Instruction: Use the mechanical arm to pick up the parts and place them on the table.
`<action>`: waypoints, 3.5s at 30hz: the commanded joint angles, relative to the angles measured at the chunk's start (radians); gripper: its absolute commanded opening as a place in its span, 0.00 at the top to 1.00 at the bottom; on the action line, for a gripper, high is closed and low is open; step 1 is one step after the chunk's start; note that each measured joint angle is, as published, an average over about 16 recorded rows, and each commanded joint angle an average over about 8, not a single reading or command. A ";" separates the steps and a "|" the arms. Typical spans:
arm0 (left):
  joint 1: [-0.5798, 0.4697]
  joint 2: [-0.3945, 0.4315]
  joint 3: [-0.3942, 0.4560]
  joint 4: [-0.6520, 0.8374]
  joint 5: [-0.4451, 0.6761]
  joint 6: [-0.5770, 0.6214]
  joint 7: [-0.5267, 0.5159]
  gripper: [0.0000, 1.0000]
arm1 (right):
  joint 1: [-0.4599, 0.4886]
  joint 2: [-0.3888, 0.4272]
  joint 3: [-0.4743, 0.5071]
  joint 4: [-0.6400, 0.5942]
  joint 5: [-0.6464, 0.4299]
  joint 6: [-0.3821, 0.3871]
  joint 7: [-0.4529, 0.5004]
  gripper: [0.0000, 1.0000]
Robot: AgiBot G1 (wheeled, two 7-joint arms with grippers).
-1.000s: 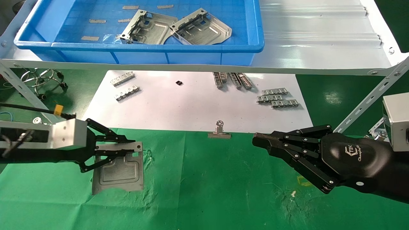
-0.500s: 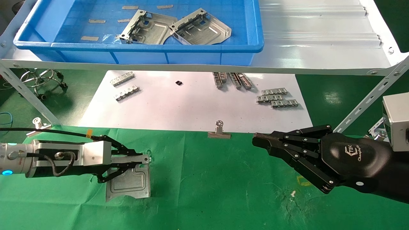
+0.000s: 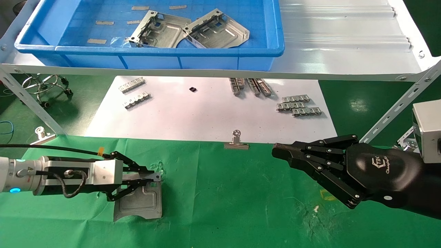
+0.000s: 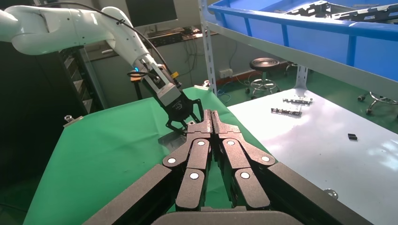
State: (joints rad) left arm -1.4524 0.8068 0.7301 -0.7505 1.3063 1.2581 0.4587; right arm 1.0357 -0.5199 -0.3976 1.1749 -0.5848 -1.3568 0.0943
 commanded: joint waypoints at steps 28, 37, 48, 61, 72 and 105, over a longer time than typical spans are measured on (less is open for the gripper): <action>0.014 -0.075 -0.017 -0.112 -0.045 0.036 -0.120 0.00 | 0.000 0.000 0.000 0.000 0.000 0.000 0.000 1.00; 0.045 -0.116 -0.058 -0.185 -0.175 0.111 -0.225 0.00 | 0.000 0.000 0.000 0.000 0.000 0.000 0.000 0.62; 0.101 -0.129 -0.123 -0.244 -0.240 0.129 -0.300 0.00 | 0.000 0.000 0.000 0.000 0.000 0.000 0.000 0.00; 0.175 -0.147 -0.211 -0.321 -0.329 0.158 -0.393 0.00 | 0.000 0.000 0.000 0.000 0.000 0.000 0.000 0.00; 0.237 -0.162 -0.284 -0.386 -0.404 0.182 -0.470 0.00 | 0.000 0.000 0.000 0.000 0.000 0.000 0.000 0.00; 0.388 -0.198 -0.463 -0.544 -0.590 0.243 -0.653 0.00 | 0.000 0.000 0.000 0.000 0.000 0.000 0.000 0.00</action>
State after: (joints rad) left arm -1.0666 0.6094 0.2704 -1.2924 0.7200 1.4994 -0.1932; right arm 1.0355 -0.5199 -0.3975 1.1747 -0.5847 -1.3565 0.0943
